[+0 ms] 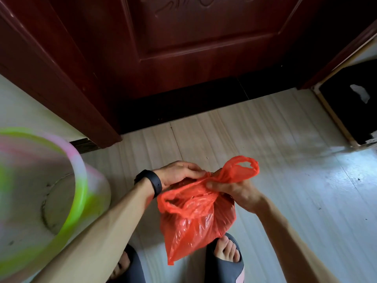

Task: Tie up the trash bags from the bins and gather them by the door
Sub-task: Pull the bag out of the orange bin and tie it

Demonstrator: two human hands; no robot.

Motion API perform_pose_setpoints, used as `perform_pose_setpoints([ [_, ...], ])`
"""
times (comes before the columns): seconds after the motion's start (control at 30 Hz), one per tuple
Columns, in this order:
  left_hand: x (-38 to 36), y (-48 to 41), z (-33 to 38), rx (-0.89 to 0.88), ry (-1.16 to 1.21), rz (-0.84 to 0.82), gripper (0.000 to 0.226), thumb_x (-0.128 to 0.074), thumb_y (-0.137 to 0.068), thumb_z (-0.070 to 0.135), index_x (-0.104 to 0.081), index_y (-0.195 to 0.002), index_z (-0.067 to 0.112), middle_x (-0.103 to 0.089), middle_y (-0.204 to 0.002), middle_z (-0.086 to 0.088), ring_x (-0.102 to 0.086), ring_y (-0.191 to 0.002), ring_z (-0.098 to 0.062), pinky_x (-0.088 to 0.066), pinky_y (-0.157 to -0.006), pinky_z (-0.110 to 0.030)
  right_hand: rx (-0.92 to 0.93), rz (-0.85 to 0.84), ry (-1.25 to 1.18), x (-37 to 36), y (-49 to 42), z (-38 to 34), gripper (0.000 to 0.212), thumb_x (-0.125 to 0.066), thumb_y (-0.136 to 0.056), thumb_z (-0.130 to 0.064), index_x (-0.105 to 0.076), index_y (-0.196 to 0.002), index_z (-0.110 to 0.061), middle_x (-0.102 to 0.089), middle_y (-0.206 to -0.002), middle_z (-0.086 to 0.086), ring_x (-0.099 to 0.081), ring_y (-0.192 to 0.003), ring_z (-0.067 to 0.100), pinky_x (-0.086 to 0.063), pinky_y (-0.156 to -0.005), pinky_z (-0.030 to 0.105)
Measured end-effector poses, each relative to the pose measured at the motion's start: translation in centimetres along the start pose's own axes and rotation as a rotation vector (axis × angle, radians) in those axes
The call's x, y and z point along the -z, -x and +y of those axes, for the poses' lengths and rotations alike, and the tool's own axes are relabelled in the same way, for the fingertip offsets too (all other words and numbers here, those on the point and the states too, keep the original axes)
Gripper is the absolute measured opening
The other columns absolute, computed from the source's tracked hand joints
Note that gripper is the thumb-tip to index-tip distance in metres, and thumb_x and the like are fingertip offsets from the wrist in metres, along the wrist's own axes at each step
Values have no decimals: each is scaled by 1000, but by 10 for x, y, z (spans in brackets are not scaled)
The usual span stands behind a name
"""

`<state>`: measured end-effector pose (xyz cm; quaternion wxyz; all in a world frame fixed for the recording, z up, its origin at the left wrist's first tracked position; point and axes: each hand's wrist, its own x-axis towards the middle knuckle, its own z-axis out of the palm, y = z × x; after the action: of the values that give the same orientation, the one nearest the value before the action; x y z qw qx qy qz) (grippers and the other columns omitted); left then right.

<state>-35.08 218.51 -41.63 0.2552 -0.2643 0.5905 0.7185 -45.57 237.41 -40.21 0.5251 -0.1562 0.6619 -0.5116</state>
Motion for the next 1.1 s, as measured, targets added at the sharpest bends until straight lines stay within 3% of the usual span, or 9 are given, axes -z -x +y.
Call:
perform_pose_setpoints([
  [0.17,-4,-4,5,-16,-20,-7,16,-71,-87,29,-73,-98,18,-73,-97,-2,-67,-89,-16,-52,-88,-32,132,236,237,6,-1,15,32,-89,-65,-29,-68,-87,-20,-70,-91,6,-71,-85,25,-58,-75,42],
  [0.3,-9,-5,10,-29,-133,17,28,-68,-84,41,-75,-101,20,-74,-104,1,-68,-101,-17,-49,-100,-36,279,496,533,-6,-1,20,17,-79,-77,-17,-63,-77,-25,-67,-77,-8,-66,-72,4,-52,-62,26],
  [0.43,-19,-4,9,-77,-94,164,30,-57,-95,44,-70,-99,18,-72,-100,3,-66,-99,-14,-47,-93,-28,430,670,546,-16,-4,31,13,-67,-78,-17,-56,-81,-22,-58,-80,-13,-62,-78,14,-50,-63,35],
  [0.5,-19,-6,6,-96,-168,227,31,-63,-92,43,-62,-112,19,-67,-110,5,-62,-106,-13,-47,-97,-30,378,667,462,-17,-8,27,17,-67,-79,-21,-50,-82,-26,-59,-74,-9,-62,-70,11,-49,-58,32],
  [0.57,-16,-4,4,-90,-156,152,33,-64,-92,37,-62,-123,23,-67,-118,7,-61,-112,-9,-45,-102,-27,356,620,429,-19,-9,21,17,-67,-78,-23,-51,-83,-26,-61,-70,-9,-63,-65,7,-47,-55,25],
  [0.7,-11,2,-2,-125,-112,63,32,-65,-93,29,-66,-125,27,-69,-121,9,-61,-114,-4,-43,-101,-20,327,501,289,-17,-10,10,22,-76,-80,-7,-62,-82,-24,-67,-75,-11,-67,-71,4,-51,-60,19],
  [0.8,-16,2,-11,-203,-88,175,24,-65,-93,27,-68,-117,23,-71,-114,7,-64,-107,-3,-46,-96,-19,276,452,242,-11,-11,7,12,-77,-82,-8,-71,-87,-17,-72,-87,-5,-70,-80,6,-56,-68,21],
  [0.93,-25,1,-12,-280,-247,377,13,-63,-91,43,-68,-98,34,-73,-91,12,-67,-92,-6,-52,-91,-33,184,293,190,-10,-7,7,16,-69,-92,-18,-75,-106,-21,-76,-104,-3,-71,-98,10,-57,-86,31],
  [1.1,-14,6,-2,-332,-327,539,13,-60,-92,44,-64,-96,32,-72,-87,16,-66,-86,-3,-53,-83,-31,72,180,-274,-19,0,-5,29,-51,-101,-19,-65,-126,-11,-71,-120,9,-68,-113,21,-53,-98,35],
])
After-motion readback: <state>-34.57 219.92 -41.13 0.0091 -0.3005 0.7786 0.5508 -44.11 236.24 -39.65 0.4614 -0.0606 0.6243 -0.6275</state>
